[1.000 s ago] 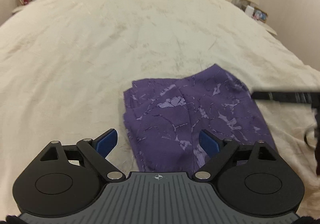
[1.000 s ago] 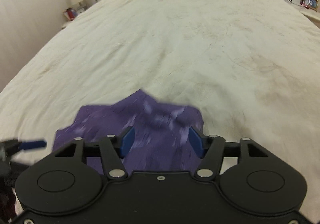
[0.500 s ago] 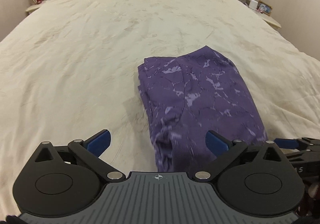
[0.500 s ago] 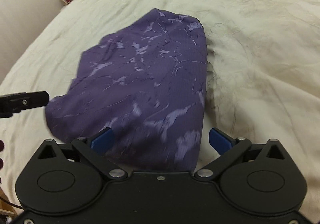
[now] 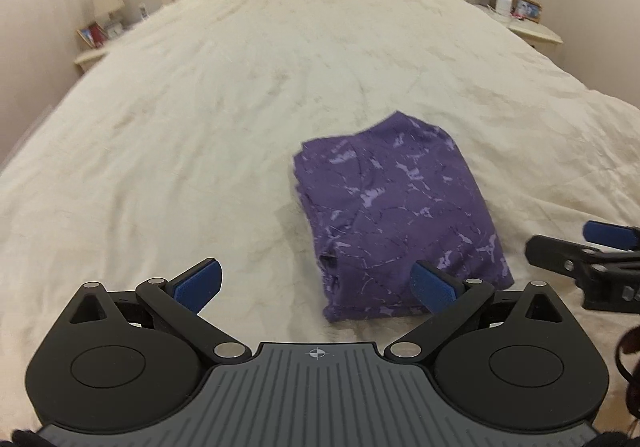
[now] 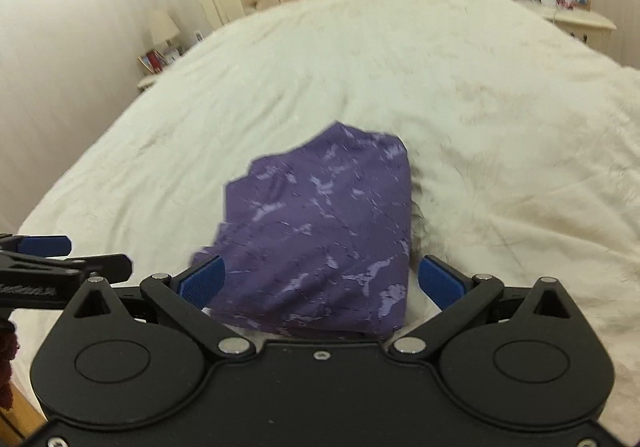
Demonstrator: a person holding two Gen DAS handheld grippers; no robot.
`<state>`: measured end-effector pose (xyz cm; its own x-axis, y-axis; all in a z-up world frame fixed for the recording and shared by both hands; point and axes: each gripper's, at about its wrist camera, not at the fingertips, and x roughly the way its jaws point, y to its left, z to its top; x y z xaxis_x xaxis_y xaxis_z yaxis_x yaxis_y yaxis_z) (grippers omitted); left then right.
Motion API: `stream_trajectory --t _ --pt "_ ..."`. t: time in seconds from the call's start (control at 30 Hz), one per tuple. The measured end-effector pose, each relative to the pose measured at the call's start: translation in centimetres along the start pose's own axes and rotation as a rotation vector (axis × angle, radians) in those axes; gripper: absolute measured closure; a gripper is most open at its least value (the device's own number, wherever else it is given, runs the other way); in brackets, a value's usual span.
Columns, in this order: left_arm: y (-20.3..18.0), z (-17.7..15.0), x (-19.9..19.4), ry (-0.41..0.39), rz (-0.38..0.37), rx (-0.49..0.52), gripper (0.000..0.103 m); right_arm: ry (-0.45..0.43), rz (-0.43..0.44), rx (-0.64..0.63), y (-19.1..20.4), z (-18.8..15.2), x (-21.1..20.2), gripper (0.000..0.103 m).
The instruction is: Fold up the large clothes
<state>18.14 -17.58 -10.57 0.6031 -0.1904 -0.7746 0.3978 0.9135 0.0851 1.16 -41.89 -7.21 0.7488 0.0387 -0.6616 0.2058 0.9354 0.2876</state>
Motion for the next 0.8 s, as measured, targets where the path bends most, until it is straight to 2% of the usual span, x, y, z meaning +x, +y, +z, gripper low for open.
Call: stream_trajectory --t 0.1,0.2,0.43,0.53,0.8 --pt "0.0 -0.5 -1.7 -0.021 0.01 0.0 0.001 -0.019 0.017 -0.012 0.9 -0.4 -1.8 0.001" --pt "0.3 -1.4 -3.1 -0.034 -0.011 -0.017 0.001 -0.027 -0.013 -0.035 2.2 -1.0 -3.4 0.001" --pt "1.2 -3.9 -5.6 -0.043 -0.036 -0.054 0.001 -0.081 -0.147 -0.067 4.7 -2.6 -7.2 0.001" --pt "1.6 -4.9 -6.2 -0.034 -0.057 -0.078 0.001 -0.044 -0.2 -0.019 4.9 -3.0 -8.2 0.001" --pt "1.9 -7.2 -7.8 -0.017 -0.068 -0.085 0.001 0.029 -0.168 0.056 5.1 -5.0 -10.0 0.001"
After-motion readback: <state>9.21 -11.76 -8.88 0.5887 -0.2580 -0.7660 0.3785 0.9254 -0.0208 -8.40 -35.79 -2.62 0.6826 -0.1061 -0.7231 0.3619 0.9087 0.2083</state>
